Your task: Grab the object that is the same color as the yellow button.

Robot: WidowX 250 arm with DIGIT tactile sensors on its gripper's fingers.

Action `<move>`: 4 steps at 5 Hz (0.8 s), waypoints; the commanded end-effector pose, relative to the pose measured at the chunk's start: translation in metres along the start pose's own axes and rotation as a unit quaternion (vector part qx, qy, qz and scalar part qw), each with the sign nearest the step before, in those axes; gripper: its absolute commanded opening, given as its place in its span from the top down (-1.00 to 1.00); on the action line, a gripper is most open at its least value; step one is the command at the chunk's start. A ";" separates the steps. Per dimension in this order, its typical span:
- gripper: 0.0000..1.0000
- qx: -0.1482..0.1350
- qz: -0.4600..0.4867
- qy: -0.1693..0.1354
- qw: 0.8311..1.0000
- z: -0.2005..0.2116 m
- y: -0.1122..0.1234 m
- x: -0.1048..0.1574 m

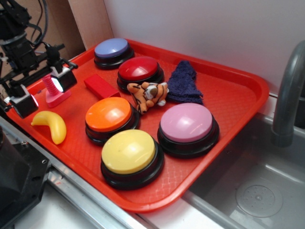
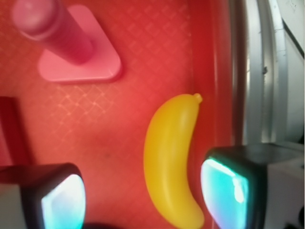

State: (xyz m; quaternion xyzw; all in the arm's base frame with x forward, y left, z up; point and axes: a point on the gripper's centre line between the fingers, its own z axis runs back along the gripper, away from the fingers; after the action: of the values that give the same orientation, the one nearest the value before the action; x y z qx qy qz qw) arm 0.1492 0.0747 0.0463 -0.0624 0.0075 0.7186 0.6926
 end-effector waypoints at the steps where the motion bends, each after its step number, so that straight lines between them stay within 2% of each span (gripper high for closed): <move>1: -1.00 -0.008 0.013 0.013 1.000 -0.023 0.001 -0.003; 3: -1.00 -0.004 -0.002 0.018 1.000 -0.032 -0.004 -0.004; 4: 1.00 -0.006 -0.016 0.010 1.000 -0.031 -0.006 -0.005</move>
State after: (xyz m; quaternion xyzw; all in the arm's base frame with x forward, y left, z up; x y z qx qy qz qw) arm 0.1584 0.0673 0.0112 -0.0709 0.0256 0.7046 0.7056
